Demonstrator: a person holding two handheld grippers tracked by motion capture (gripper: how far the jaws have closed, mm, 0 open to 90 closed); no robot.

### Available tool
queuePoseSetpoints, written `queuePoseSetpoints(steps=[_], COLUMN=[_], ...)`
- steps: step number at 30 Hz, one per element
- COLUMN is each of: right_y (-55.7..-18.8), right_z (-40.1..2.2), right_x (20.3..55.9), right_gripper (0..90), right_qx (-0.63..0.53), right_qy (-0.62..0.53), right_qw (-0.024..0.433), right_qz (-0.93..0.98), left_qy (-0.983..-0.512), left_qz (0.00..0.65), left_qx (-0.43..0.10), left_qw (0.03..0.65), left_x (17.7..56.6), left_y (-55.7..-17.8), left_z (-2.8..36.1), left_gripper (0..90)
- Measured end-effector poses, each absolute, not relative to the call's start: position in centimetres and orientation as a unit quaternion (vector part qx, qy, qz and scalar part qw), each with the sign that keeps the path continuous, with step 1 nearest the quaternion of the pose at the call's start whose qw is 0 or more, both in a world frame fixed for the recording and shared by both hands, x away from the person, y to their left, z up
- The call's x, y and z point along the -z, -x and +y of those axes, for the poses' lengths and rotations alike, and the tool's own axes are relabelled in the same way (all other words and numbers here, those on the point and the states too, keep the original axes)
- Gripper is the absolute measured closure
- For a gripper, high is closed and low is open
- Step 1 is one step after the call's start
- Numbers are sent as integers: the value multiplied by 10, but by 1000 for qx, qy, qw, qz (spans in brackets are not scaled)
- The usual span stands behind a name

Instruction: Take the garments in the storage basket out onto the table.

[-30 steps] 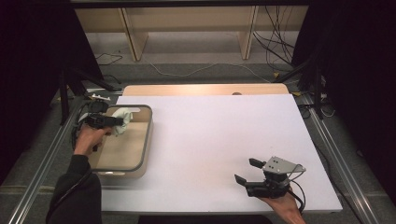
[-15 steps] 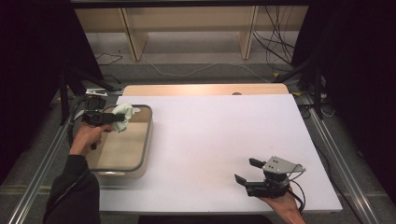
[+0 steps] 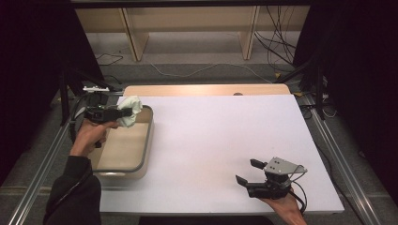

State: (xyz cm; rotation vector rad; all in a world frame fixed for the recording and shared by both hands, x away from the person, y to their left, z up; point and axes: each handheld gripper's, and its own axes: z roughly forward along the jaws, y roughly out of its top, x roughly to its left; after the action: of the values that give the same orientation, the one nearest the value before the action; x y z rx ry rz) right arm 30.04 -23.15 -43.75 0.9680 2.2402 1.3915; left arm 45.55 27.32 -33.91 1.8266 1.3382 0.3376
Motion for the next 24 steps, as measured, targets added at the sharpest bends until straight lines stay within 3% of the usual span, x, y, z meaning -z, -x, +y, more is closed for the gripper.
queuePoseSetpoints(steps=[24], right_y=[-301], right_z=[-231], right_x=[438], right_gripper=[220], right_qx=[-489], right_qy=[-338], right_qw=[164], right_qz=[787], left_qy=[-757], left_qz=[437], left_qx=[-61], left_qw=[481], left_x=[336], left_y=[-443], left_z=[189], left_gripper=[721])
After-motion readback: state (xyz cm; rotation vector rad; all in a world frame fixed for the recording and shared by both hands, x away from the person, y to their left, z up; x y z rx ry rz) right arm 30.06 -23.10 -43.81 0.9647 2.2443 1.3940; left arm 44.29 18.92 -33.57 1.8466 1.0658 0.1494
